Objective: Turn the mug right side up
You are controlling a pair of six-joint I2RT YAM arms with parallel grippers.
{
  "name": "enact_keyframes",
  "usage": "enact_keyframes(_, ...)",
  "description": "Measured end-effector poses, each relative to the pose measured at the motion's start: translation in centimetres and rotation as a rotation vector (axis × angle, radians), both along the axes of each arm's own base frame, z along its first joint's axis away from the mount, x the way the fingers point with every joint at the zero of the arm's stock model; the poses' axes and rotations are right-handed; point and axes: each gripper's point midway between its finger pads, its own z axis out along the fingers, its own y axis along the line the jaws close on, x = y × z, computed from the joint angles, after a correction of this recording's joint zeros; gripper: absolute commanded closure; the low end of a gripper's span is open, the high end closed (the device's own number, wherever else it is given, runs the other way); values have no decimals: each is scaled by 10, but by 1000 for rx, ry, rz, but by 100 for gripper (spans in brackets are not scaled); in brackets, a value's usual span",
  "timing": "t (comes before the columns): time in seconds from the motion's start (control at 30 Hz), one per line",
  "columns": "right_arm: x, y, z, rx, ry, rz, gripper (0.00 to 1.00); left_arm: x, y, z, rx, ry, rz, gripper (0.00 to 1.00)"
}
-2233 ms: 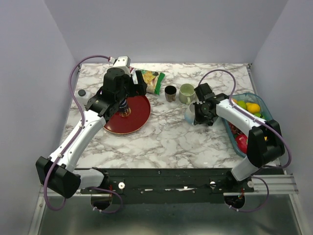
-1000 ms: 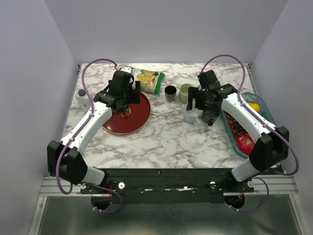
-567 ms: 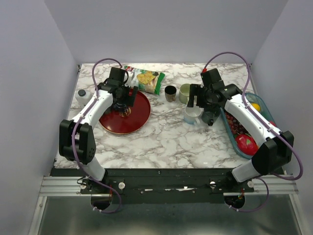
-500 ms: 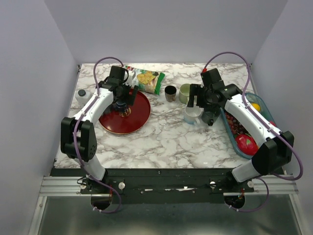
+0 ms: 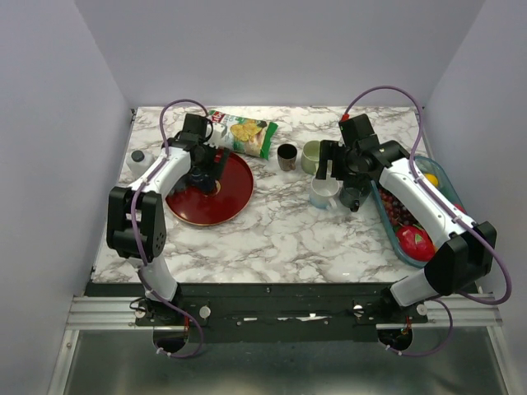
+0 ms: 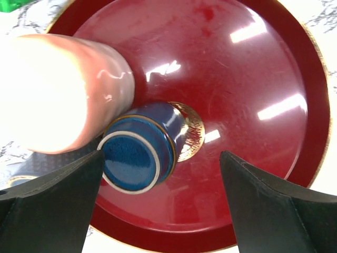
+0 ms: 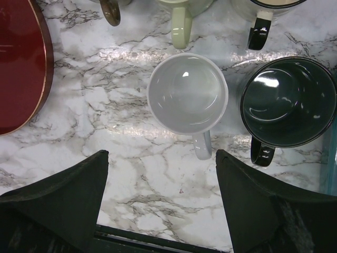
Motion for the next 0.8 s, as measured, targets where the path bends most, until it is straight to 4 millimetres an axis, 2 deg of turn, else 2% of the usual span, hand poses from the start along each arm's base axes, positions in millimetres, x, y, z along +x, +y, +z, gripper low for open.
enact_keyframes(0.2,-1,1,0,6,4,2,12,-1,15,-8,41,-31,48,1)
enact_keyframes(0.37,-2,3,0,17,12,4,12,-10,21,-7,41,-51,73,1)
enact_keyframes(0.67,-4,6,0,35,21,7,13,-15,19,13,11,-110,86,1)
enact_keyframes(0.8,-4,7,0,39,24,7,13,-16,19,13,9,-114,84,1)
